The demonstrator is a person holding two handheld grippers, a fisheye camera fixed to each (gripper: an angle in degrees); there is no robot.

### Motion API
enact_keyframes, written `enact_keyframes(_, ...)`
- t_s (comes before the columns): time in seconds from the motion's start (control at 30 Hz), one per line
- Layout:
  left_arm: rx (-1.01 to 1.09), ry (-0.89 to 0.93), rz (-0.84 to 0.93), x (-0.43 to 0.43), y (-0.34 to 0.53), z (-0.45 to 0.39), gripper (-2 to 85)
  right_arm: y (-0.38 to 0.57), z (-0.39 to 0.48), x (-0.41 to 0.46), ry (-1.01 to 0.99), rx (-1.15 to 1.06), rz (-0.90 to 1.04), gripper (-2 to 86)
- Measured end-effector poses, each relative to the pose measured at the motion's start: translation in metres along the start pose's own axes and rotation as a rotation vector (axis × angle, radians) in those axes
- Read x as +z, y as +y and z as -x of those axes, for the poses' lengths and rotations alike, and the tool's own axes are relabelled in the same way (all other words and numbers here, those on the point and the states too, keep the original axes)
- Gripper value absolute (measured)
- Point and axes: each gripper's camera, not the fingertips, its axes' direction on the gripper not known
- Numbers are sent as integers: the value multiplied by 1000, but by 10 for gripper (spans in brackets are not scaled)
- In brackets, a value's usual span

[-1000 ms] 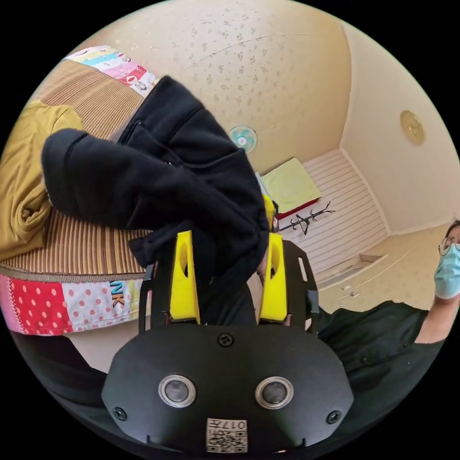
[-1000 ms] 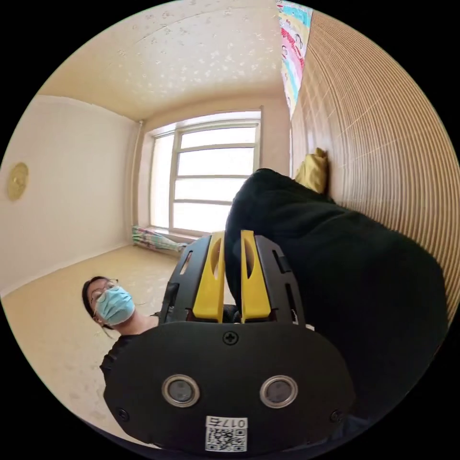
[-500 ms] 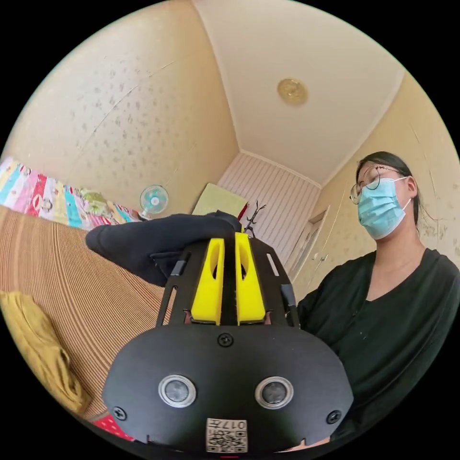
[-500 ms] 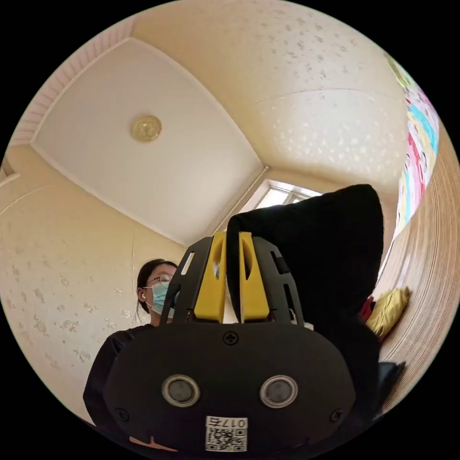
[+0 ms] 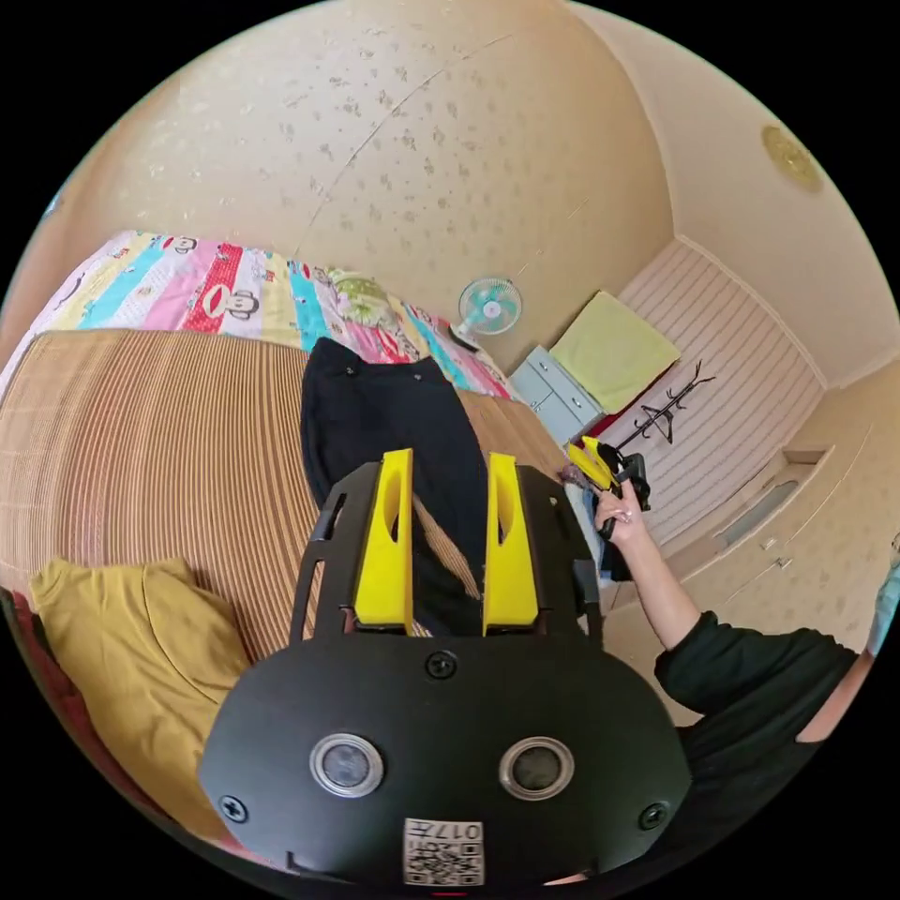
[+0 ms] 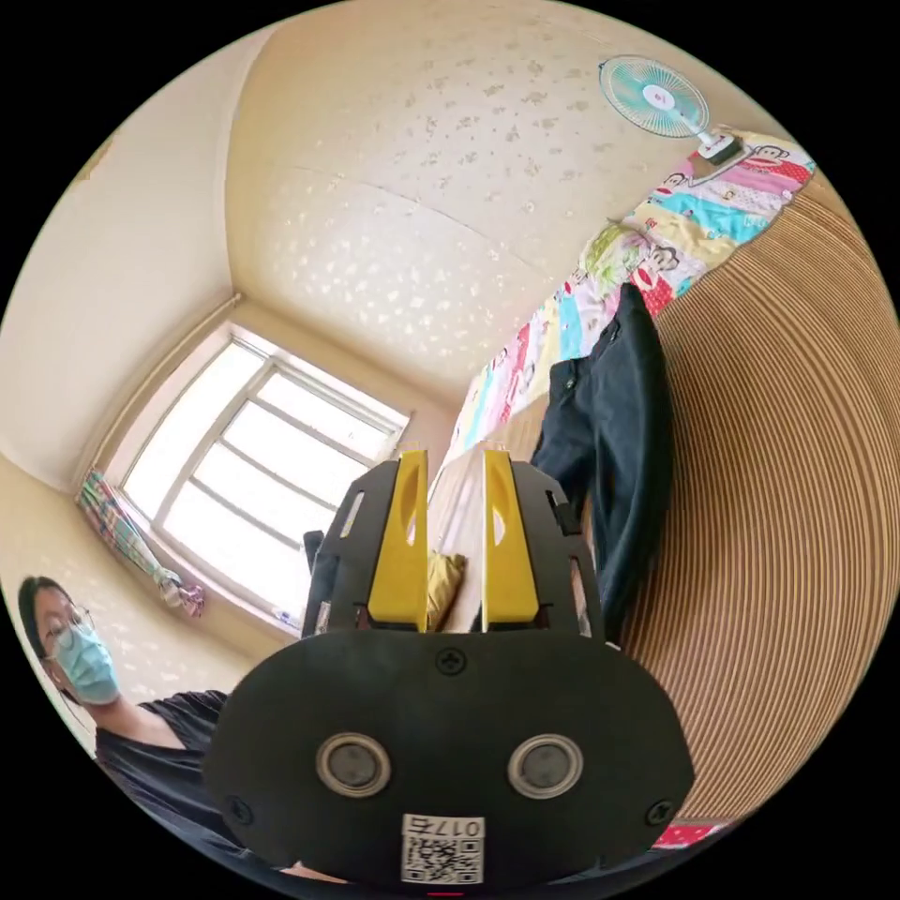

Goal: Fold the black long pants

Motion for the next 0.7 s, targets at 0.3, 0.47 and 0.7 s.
enact_keyframes(0.3,-13,-132,353,114,158,-46,134,207,-49,65,65,214,123,117)
enact_keyframes(0.47,-182,135,296,101,156,-37,49,245,-39,130,-59,268,240,117)
enact_keyframes(0.7,-292,900,-145,-38,132,33,47,207,-23,61,-655,85,50,36)
